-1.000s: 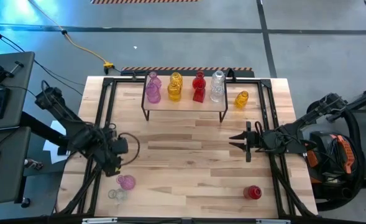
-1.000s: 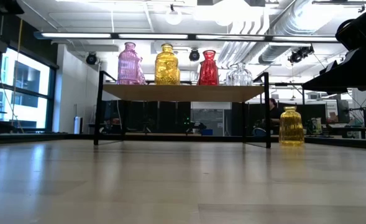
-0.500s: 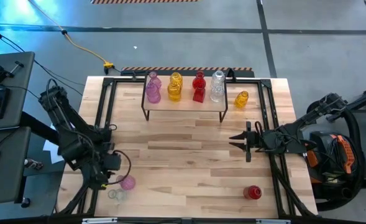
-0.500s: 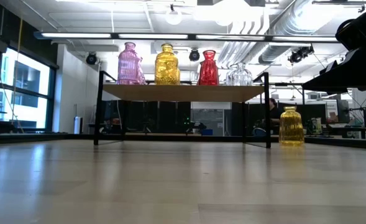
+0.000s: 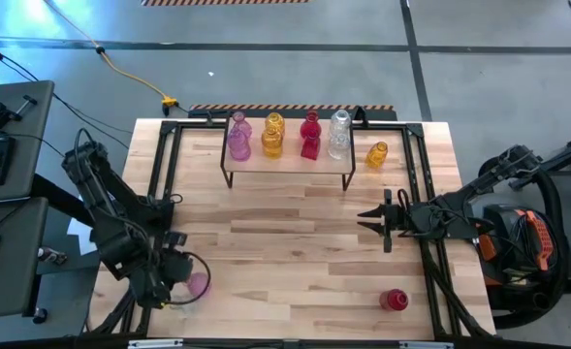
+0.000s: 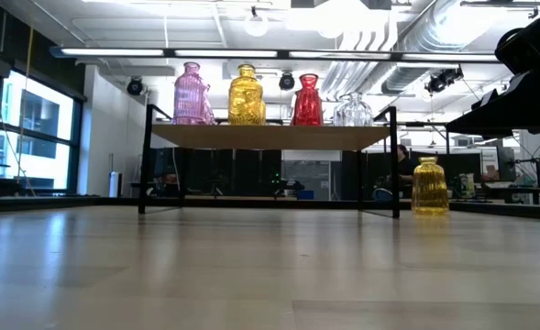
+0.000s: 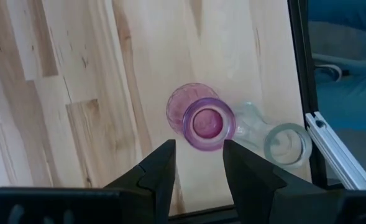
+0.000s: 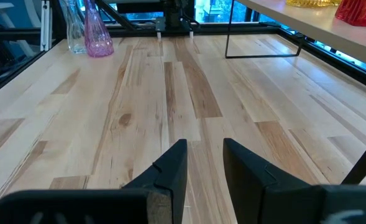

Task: Sort vases onto shelf
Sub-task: Put the purple vase on the shelf aligned with the other purple vases

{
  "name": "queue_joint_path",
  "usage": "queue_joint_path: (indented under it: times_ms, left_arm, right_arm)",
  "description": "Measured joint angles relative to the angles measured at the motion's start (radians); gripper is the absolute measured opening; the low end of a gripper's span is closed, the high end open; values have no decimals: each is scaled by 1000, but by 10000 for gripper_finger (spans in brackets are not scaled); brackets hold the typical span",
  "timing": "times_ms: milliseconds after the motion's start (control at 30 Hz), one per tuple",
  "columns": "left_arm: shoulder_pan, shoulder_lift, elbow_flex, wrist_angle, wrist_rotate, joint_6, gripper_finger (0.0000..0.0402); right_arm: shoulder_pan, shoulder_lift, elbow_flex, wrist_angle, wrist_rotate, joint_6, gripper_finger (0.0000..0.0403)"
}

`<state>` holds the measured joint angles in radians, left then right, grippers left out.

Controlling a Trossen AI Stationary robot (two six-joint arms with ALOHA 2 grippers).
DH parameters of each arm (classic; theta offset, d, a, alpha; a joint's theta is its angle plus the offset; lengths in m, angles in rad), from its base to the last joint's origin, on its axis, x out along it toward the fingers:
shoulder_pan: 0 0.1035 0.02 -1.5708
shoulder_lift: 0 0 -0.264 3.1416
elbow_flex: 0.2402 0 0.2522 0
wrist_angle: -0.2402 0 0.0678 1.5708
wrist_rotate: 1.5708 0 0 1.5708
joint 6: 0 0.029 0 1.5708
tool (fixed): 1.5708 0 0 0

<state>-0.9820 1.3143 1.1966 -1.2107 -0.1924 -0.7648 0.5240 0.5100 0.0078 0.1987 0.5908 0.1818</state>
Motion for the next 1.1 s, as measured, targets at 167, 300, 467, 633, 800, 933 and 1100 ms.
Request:
queue_joint_path:
  times_ms: [167,300,467,633,800,933,1100]
  left_arm:
    - [15,28,5,4,-1,12,126]
    - [35,39,5,25,-8,45,126]
    - [57,44,5,40,-2,45,126]
    - [61,62,5,37,8,44,126]
    - [61,70,5,28,9,38,126]
    - [61,71,5,25,10,31,126]
    - [61,72,-25,27,35,10,126]
  right_arm:
    - [0,0,0,0,0,0,87]
    - [0,0,0,0,0,0,87]
    - [0,0,0,0,0,0,87]
    - [0,0,0,0,0,0,87]
    - [0,0,0,0,0,0,87]
    - [0,0,0,0,0,0,87]
    - [0,0,0,0,0,0,87]
